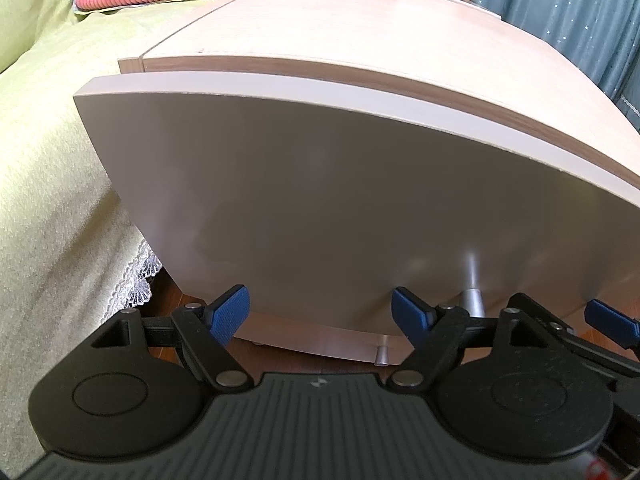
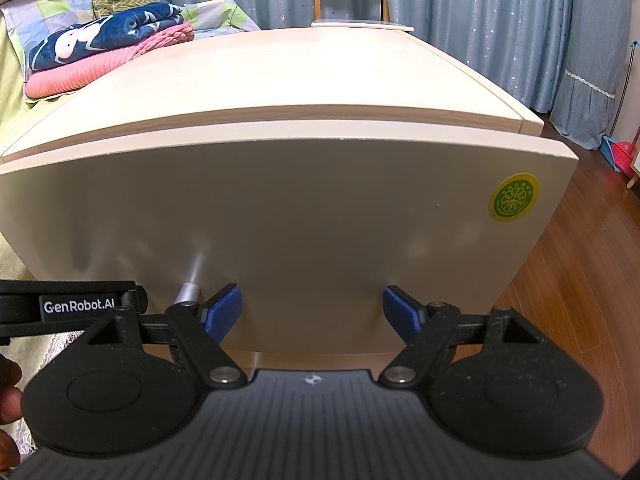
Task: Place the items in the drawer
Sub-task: 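Hold both tools against the closed drawer front, pressing it shut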
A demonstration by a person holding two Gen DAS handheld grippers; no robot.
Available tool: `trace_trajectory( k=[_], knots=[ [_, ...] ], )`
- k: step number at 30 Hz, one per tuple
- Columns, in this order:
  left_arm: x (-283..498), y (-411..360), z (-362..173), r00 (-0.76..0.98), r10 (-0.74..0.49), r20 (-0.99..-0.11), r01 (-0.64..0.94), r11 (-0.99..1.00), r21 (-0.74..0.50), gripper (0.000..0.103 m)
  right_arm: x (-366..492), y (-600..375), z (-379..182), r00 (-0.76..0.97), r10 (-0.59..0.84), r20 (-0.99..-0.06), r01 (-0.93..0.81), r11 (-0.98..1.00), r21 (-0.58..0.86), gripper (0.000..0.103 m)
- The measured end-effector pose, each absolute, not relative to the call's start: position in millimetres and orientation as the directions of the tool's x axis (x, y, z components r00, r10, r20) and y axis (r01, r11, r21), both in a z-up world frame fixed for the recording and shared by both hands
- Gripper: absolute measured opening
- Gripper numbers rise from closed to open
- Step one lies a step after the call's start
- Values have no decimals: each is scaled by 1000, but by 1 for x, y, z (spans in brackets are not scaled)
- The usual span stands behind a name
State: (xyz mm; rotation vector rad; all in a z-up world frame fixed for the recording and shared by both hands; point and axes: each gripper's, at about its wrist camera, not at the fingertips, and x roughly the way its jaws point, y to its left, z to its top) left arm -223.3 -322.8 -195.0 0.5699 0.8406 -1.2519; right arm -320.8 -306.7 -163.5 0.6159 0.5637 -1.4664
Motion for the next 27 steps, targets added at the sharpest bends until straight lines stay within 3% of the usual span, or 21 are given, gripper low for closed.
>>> trace_trajectory(
  k=[27],
  knots=[
    [-199,-329,-211,78,-584,-808,966,244,-82,80,-321,-312,-164,31,-731,-682,999,2,43,77]
  ],
)
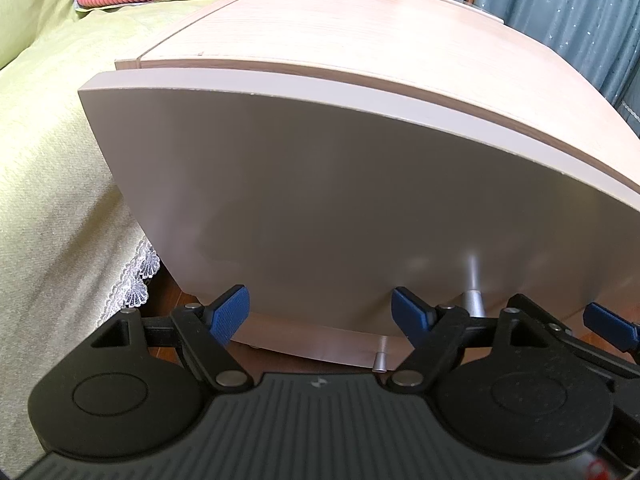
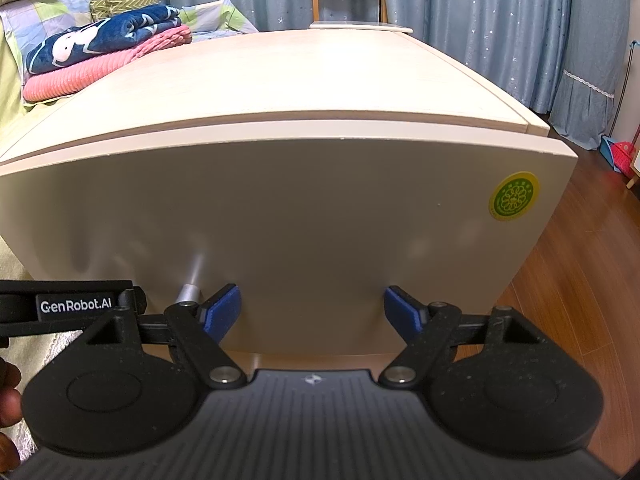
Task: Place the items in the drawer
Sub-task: 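Hold both tools against the closed drawer front, pressing it shut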
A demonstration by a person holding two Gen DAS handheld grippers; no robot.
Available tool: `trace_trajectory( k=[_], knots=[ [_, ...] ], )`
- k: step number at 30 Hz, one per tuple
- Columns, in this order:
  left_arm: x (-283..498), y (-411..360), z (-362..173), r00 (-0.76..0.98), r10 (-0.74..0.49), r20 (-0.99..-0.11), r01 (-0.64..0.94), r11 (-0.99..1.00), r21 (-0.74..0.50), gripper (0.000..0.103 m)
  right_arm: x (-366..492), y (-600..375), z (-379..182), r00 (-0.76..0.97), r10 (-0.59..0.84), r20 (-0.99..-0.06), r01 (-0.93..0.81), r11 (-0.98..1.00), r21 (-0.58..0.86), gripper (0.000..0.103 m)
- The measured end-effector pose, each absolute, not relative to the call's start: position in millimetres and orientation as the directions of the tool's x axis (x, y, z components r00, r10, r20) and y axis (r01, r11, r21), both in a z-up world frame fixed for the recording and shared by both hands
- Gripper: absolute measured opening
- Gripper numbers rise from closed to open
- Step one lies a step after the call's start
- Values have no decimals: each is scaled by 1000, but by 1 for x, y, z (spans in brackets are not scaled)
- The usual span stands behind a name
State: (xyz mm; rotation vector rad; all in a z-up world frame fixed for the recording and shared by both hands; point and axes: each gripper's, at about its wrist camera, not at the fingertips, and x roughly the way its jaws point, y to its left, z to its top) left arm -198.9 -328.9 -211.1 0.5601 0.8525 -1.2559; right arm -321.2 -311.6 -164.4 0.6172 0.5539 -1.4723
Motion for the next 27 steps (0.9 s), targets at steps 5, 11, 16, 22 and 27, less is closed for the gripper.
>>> trace_trajectory(
  k=[5,11,16,22,27],
  knots=[
    [-195,-330,-215,78,-584,-808,966,243,-83,80,-321,-312,-164,30,-732,-680,999,0,44,77],
    [-193,-332,-217,79,-586,-807,967,243,-82,80,-322,-312,-166,29,-733,-680,999,-2,45,77],
    [-194,-332,-216,78,-586,-806,967,242,-82,80,-322,-313,-166,30,-733,-679,999,-3,47,77],
    [-197,-333,-209,76,-586,-806,967,242,-84,80,-321,-314,-166,29,-734,-679,999,-5,48,77],
    [-198,-334,-206,79,-587,-805,966,244,-83,80,-321,-316,-165,29,-734,-678,999,-7,50,77]
  ],
)
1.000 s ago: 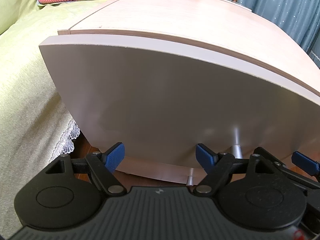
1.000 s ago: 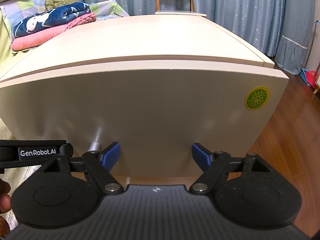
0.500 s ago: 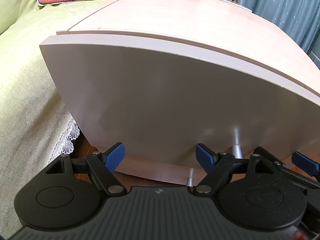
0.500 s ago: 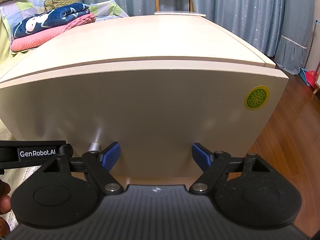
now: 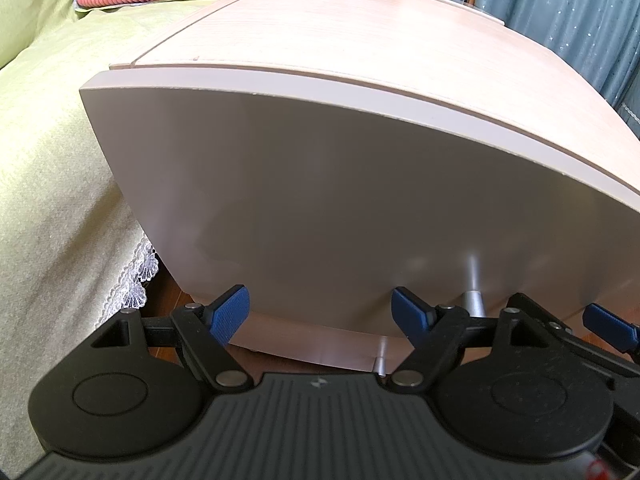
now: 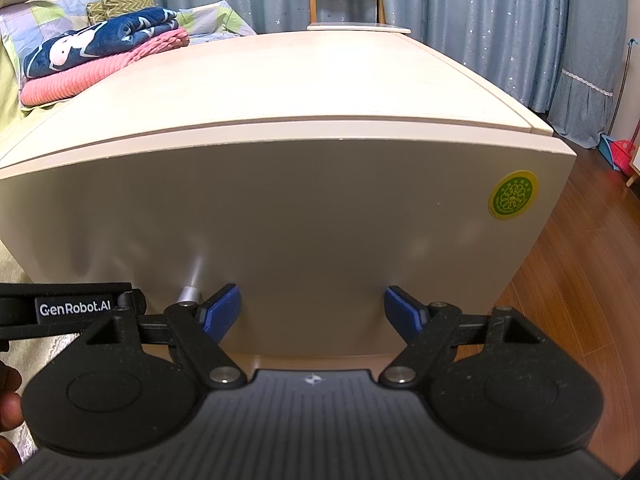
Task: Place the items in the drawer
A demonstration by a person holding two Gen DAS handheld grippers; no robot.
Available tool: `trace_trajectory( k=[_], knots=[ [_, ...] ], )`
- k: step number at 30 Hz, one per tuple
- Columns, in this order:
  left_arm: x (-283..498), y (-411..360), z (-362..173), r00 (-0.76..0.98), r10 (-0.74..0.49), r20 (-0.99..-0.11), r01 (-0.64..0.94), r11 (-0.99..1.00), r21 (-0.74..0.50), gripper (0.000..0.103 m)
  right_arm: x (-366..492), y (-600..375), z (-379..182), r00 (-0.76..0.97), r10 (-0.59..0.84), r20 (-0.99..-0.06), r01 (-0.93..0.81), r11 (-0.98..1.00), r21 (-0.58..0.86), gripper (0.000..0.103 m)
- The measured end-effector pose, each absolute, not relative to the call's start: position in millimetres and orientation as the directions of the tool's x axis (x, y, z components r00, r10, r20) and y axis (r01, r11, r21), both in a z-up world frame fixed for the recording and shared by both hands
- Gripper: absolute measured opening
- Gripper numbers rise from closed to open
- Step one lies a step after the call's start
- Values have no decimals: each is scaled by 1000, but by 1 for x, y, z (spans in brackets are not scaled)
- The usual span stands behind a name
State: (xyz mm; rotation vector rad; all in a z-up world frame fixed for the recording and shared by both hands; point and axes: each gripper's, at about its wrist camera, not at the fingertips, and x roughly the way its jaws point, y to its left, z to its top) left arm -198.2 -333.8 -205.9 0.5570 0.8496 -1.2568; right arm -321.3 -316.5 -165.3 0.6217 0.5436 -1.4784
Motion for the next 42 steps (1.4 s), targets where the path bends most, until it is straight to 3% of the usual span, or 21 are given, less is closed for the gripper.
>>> trace_trajectory(
  k=[24,27,33,36,42],
  knots=[
    [-195,-331,-209,53,-608,-792,977,197,-86,79,-325,-326,-157,50,-689,-723,996,-15,83,79],
    [-192,-317,-201,51,-612,-789,978,191,-85,84,-332,-326,-148,64,-669,-740,995,-15,99,84],
    [-207,-289,-180,135,-528,-839,980,197,33,85,-348,-310,-122,142,-622,-770,984,1,180,101],
    [-216,-266,-155,170,-544,-821,975,215,60,99,-348,-305,-104,148,-610,-779,985,20,171,102],
    [-229,-226,-110,231,-582,-780,955,290,67,100,-344,-283,-62,72,-665,-744,997,39,62,102]
  ],
)
